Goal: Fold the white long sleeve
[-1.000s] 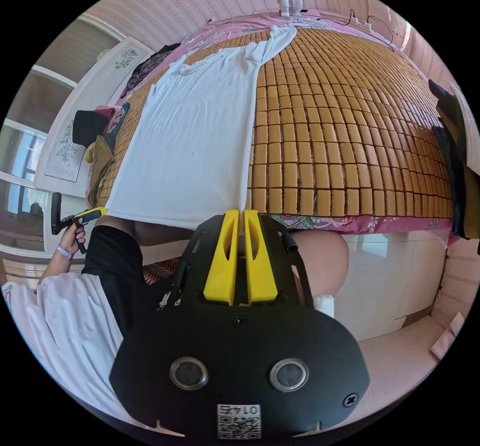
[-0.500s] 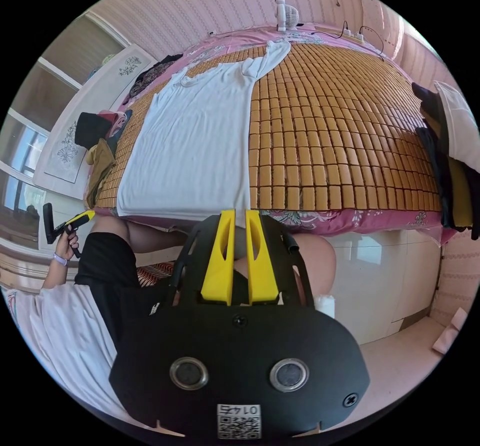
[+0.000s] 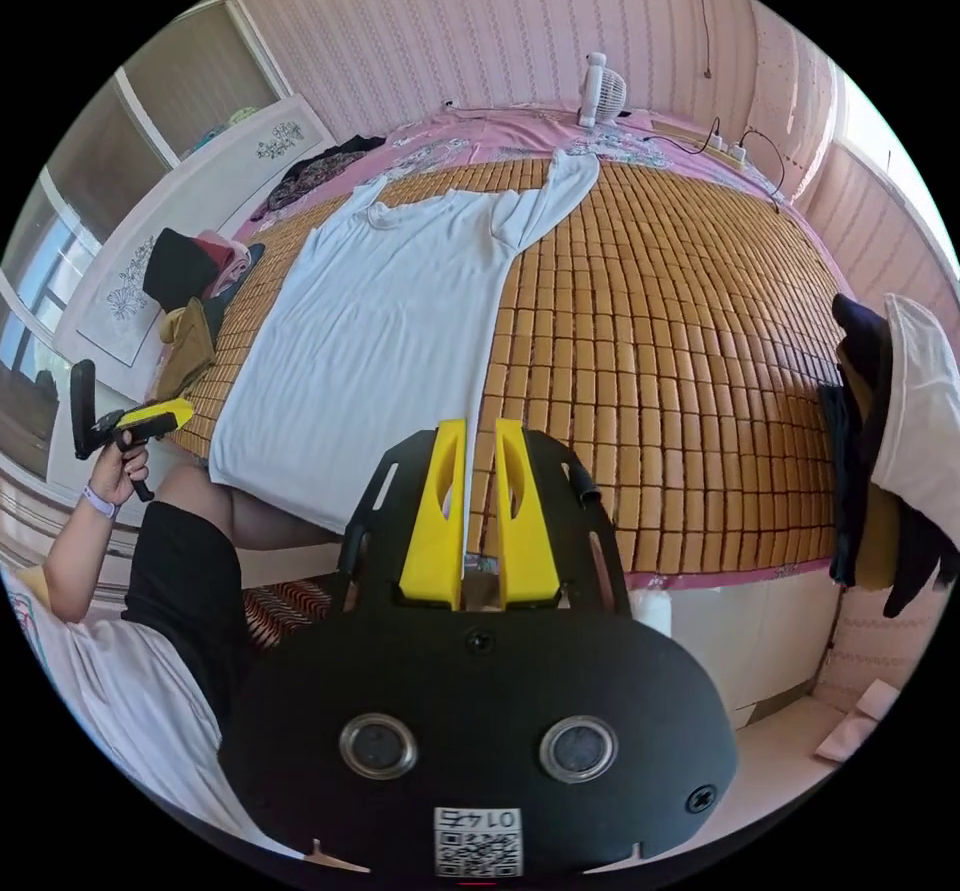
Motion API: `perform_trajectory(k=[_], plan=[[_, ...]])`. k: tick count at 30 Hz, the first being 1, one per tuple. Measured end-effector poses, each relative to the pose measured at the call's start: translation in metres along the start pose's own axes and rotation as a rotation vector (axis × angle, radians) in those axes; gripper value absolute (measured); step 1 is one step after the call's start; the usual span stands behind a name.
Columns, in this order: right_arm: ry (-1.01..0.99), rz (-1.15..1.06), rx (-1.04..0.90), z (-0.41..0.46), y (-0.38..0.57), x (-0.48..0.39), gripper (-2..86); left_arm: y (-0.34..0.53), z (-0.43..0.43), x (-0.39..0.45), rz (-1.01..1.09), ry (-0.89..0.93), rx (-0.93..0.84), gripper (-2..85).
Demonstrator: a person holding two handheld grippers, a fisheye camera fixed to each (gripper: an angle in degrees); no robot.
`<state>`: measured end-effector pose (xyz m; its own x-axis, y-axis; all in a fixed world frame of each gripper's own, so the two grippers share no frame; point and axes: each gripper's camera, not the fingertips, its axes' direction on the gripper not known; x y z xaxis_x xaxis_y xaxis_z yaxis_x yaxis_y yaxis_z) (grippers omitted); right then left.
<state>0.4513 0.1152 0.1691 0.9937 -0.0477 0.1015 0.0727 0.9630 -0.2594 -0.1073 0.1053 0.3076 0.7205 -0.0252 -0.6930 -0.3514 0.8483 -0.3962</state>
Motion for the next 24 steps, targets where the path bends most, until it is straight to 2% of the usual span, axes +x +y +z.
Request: perform_trajectory(k=[3,6,13,16,20,24], plan=[[0.082,-0.017,0.065,0.01,-0.051,0.01,8.3,-0.048,0.035,-0.002,0.03,0.026,-0.05,2.3],[0.084,-0.035,0.079,0.035,-0.109,0.022,8.4,-0.094,0.072,-0.012,0.051,0.019,-0.086,1.4],[0.133,0.002,0.003,0.146,-0.257,0.055,8.3,-0.161,0.147,-0.042,0.036,-0.11,-0.219,-0.7],[0.14,0.091,-0.066,0.198,-0.292,0.077,7.5,-0.166,0.152,-0.046,0.019,-0.064,-0.191,-0.9],[0.059,0.128,-0.066,0.211,-0.295,0.1,3.2,-0.18,0.159,-0.042,0.031,-0.077,-0.209,-1.0],[0.003,0.168,0.077,0.145,-0.24,0.129,1.8,-0.195,0.161,-0.042,0.005,-0.055,-0.22,-1.0]])
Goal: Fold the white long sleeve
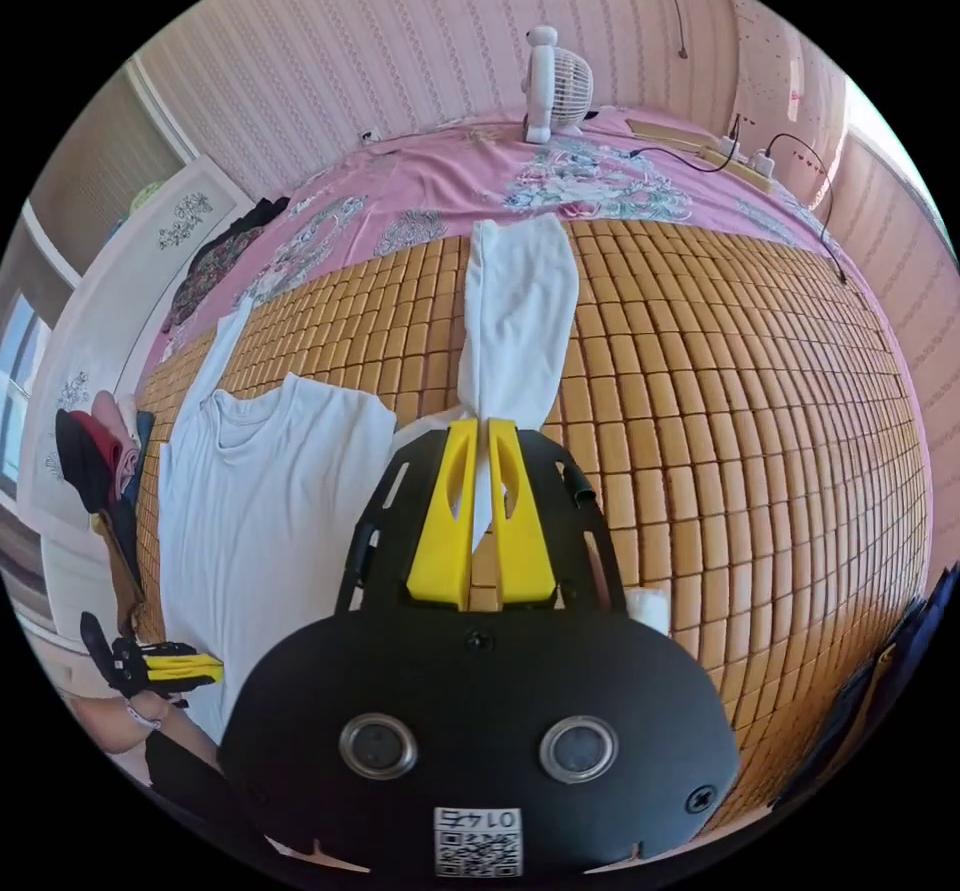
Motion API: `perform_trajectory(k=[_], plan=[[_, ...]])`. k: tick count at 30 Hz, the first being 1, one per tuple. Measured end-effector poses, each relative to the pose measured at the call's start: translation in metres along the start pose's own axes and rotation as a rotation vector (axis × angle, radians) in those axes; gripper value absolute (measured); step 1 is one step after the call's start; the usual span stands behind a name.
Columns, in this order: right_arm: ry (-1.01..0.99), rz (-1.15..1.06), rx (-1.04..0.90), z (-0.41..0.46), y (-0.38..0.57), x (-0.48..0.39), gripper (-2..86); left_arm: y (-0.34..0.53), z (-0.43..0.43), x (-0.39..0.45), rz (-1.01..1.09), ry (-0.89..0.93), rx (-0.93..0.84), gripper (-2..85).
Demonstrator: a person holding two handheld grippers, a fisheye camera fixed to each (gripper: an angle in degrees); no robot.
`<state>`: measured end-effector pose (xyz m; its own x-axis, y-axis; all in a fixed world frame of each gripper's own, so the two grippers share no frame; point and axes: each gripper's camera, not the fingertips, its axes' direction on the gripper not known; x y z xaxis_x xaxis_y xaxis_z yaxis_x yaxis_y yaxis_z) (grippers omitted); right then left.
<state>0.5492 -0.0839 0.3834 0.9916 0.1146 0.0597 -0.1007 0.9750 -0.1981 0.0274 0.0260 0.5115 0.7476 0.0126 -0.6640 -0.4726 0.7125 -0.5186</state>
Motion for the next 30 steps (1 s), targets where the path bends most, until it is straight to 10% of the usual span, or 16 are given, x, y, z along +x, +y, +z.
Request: perform_trajectory(k=[7,18,30], plan=[[0.08,0.117,-0.209,-0.072,0.138,0.054,5.0,-0.06,-0.011,0.016,-0.023,0.144,0.048,-1.0],[0.131,-0.151,-0.237,0.038,0.051,-0.002,7.6,-0.177,0.038,0.042,0.07,0.108,-0.026,-1.0],[0.111,0.361,0.3,-0.188,0.19,0.117,0.9,-0.234,0.045,0.052,0.133,0.191,-0.073,-0.8]])
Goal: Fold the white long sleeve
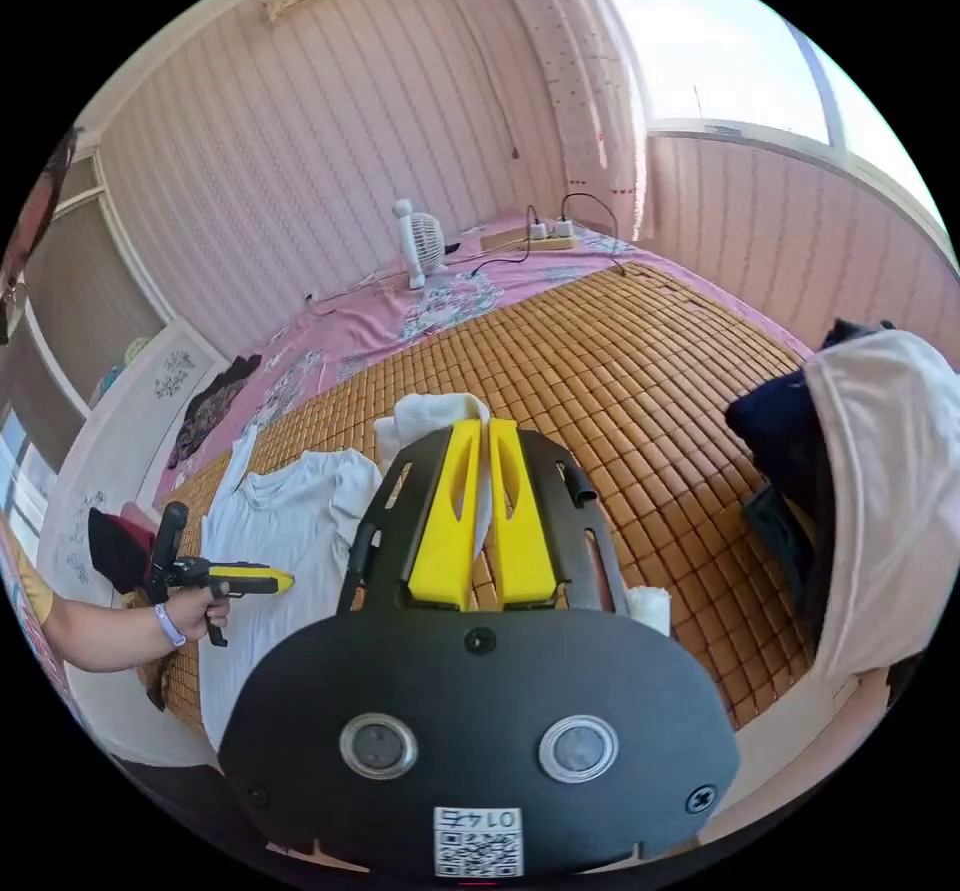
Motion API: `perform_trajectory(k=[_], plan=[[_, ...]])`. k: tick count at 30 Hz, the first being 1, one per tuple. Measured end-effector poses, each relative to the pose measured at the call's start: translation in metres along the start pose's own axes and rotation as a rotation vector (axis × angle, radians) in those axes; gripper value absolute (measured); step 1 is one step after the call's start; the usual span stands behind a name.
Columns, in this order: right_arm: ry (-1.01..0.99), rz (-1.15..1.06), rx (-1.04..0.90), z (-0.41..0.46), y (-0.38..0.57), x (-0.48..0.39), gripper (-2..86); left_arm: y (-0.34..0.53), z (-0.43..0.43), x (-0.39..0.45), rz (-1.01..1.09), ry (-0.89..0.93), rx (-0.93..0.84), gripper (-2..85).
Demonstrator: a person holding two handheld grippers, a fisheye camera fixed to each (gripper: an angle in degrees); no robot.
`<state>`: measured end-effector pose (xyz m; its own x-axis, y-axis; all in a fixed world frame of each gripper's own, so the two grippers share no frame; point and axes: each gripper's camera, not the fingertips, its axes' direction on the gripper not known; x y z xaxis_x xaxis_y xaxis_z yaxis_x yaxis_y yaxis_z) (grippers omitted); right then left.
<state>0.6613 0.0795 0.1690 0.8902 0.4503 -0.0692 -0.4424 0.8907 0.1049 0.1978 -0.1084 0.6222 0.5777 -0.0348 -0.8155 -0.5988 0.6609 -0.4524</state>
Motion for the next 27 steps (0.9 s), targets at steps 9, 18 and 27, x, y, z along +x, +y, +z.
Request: perform_trajectory(k=[9,18,27], plan=[[0.309,0.224,-0.272,-0.018,0.095,0.071,3.4,-0.135,0.012,0.007,0.099,-0.169,0.049,3.5],[0.359,0.079,-0.341,0.048,0.069,0.055,6.4,-0.184,0.049,0.018,0.147,-0.344,-0.015,0.4],[0.442,0.486,-0.22,-0.033,0.12,0.065,1.4,-0.186,0.032,0.01,0.025,-0.272,0.04,-1.0]])
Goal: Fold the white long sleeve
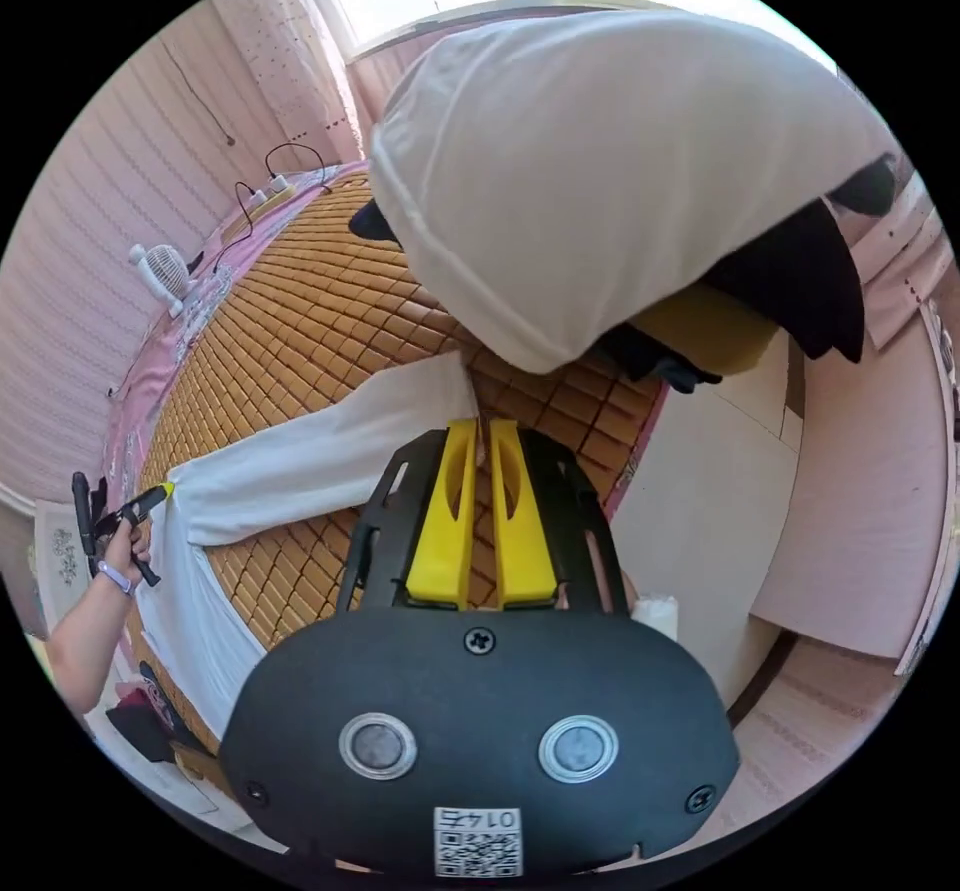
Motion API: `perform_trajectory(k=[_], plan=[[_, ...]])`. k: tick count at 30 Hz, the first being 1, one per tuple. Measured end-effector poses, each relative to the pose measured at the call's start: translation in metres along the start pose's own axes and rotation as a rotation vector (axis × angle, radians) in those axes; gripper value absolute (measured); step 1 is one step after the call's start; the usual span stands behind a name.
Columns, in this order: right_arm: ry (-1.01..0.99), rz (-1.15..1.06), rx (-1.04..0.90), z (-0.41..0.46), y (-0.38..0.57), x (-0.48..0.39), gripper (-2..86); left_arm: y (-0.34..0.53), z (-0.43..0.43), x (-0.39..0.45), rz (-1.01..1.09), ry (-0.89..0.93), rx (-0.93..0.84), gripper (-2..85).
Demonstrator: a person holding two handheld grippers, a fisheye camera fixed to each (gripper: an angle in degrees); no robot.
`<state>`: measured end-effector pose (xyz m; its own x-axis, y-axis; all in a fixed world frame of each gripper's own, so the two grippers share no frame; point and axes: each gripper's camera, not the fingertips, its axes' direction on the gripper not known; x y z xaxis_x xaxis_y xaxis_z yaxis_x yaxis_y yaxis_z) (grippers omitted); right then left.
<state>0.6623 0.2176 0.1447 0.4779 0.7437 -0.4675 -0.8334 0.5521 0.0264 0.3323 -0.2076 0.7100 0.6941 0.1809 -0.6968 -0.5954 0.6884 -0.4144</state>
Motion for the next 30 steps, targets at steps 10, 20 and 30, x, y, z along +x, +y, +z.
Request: perform_trajectory(k=[10,20,30], plan=[[0.106,-0.318,0.084,0.017,-0.01,-0.088,6.4,0.003,-0.023,-0.012,-0.06,0.061,0.102,0.5],[0.306,-0.617,0.116,0.032,-0.008,-0.137,1.0,-0.014,0.005,-0.001,-0.002,-0.027,0.009,-0.9],[0.222,-0.577,0.129,0.005,-0.013,-0.155,4.4,0.019,-0.018,-0.049,-0.22,0.253,0.117,-1.0]])
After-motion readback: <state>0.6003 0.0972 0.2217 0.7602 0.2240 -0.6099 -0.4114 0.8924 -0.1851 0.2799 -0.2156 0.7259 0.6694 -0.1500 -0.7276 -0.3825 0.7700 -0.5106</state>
